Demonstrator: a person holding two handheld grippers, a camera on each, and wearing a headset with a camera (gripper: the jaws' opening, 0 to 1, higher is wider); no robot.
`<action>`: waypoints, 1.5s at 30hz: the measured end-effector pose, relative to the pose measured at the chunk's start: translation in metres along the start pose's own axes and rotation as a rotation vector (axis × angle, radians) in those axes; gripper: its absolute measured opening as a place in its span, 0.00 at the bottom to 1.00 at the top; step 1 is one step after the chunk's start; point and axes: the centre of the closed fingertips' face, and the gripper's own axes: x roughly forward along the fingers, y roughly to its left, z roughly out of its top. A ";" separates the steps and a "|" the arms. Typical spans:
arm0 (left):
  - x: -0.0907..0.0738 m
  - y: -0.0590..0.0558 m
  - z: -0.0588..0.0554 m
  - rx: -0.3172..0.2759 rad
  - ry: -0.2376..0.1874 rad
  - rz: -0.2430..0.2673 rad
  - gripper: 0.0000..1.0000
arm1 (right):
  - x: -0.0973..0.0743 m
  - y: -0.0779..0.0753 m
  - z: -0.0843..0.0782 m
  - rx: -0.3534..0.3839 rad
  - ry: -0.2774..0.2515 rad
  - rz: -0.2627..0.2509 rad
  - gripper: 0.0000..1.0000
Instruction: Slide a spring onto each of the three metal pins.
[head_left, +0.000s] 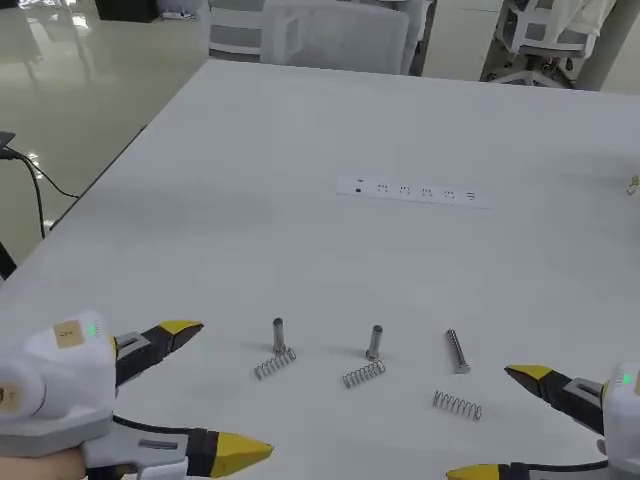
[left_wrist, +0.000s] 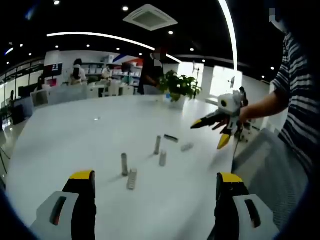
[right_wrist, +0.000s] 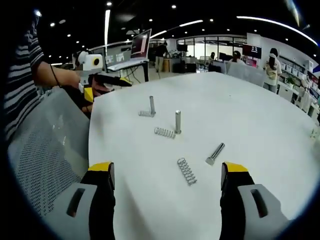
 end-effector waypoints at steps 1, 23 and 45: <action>0.000 0.000 0.000 0.000 -0.002 0.000 0.98 | 0.000 0.000 0.000 0.000 0.000 0.000 0.88; 0.002 0.004 -0.005 -0.011 -0.001 0.000 0.98 | 0.001 -0.007 0.003 0.017 -0.007 -0.002 0.86; 0.002 0.006 -0.008 -0.027 0.003 0.004 0.98 | 0.013 -0.022 0.020 0.047 -0.011 0.003 0.77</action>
